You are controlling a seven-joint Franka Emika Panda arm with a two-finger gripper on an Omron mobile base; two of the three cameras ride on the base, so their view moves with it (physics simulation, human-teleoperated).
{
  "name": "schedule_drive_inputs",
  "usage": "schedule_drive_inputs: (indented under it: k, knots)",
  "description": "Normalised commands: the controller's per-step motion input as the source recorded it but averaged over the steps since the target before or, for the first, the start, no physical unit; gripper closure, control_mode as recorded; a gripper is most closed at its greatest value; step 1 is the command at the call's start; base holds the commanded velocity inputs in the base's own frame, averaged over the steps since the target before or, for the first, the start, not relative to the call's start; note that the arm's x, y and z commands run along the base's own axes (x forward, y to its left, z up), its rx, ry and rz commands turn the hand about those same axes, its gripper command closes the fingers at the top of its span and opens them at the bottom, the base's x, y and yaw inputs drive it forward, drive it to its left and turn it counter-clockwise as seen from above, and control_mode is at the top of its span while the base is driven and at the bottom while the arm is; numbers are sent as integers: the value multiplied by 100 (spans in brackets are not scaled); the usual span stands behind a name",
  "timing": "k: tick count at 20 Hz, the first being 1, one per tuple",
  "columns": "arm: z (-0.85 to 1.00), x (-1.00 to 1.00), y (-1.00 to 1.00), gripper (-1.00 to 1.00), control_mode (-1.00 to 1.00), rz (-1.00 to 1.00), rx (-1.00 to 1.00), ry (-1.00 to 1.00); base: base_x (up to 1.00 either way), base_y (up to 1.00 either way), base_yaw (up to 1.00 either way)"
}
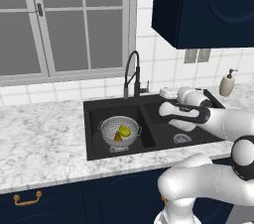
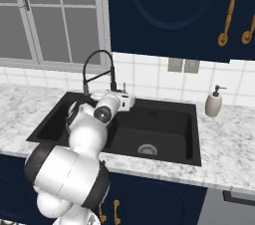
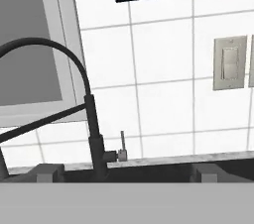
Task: Put the colander in the sink, put the pear, pear in the colander, and turn on the sink faucet and pour water over the colander.
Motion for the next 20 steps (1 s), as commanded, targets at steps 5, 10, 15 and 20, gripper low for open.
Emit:
schedule_drive_inputs:
  k: [5, 10, 15, 20]
  knots:
    - [1, 10, -9, -100, -100, 1, 0, 0, 0, 0, 0]
    - [-29, 17, 0, -100, -100, 2, 0, 0, 0, 0, 0]
    - [-23, 17, 0, -100, -100, 2, 0, -8, 0, 0, 0]
    - [-16, 18, 0, -100, -100, 2, 0, -4, 0, 0, 0]
